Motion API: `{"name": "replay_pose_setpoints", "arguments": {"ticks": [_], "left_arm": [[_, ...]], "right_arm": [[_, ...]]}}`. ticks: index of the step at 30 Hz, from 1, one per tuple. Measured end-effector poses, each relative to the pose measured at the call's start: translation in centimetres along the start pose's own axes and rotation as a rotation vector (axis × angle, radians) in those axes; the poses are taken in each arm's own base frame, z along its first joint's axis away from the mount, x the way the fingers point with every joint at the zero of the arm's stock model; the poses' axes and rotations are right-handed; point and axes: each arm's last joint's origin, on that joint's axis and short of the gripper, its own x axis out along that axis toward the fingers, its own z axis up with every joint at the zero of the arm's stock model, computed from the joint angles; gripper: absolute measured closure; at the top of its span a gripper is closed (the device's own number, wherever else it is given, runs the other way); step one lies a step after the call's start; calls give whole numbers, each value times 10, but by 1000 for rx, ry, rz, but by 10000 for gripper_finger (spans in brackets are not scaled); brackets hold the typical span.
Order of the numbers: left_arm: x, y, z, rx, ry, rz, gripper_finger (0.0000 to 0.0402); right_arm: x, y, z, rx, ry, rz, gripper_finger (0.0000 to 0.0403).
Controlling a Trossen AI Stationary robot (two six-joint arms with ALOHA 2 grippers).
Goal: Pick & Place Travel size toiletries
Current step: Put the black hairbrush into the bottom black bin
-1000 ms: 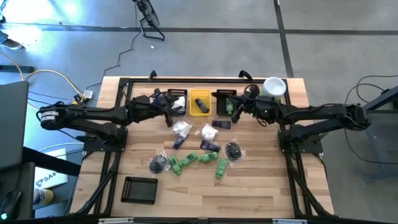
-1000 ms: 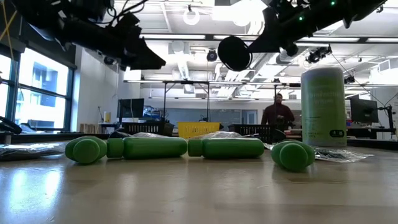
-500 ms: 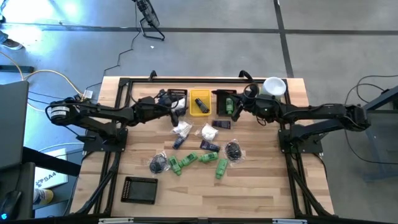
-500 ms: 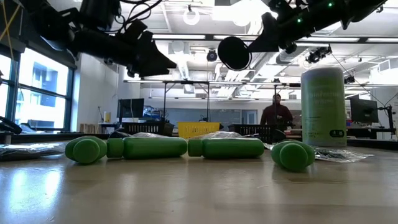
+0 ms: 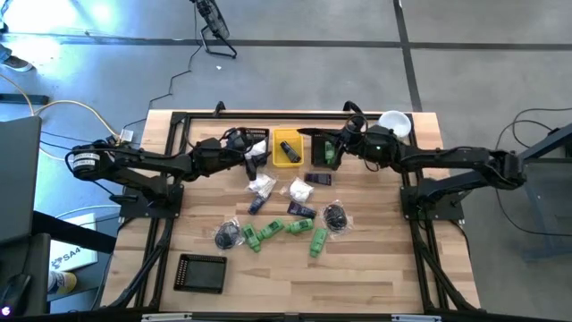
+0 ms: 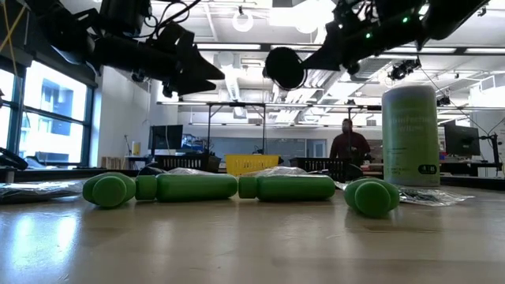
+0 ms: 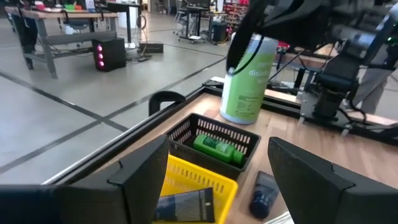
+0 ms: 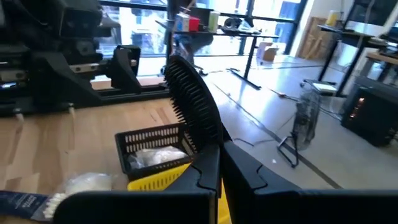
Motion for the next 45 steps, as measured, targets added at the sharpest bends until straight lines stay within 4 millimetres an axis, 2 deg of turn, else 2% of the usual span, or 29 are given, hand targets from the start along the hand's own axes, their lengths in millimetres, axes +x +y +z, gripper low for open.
{"name": "replay_pose_setpoints", "arguments": {"ticks": [6,13,18,22,27,31,35,45], "left_arm": [[0,2,0,-25,0,4,130],[5,20,1,-116,-11,-20,130],[13,29,0,-128,-66,-103,130],[30,29,0,-135,-60,-130,130],[60,27,6,-82,-70,-127,130],[74,26,9,-32,-38,-119,130],[80,25,11,15,3,-111,130],[81,25,15,85,-21,-112,130]], "right_arm": [[15,1,-10,-27,-1,7,400],[18,-1,-11,-48,-9,-4,400],[18,-4,-6,-37,-67,22,400],[21,-5,-7,-30,-88,29,400],[27,-3,-14,-29,-63,46,400],[27,-2,-16,-15,-46,56,400],[27,-2,-16,-16,-37,58,400],[26,-1,-16,-19,-39,82,400]]}}
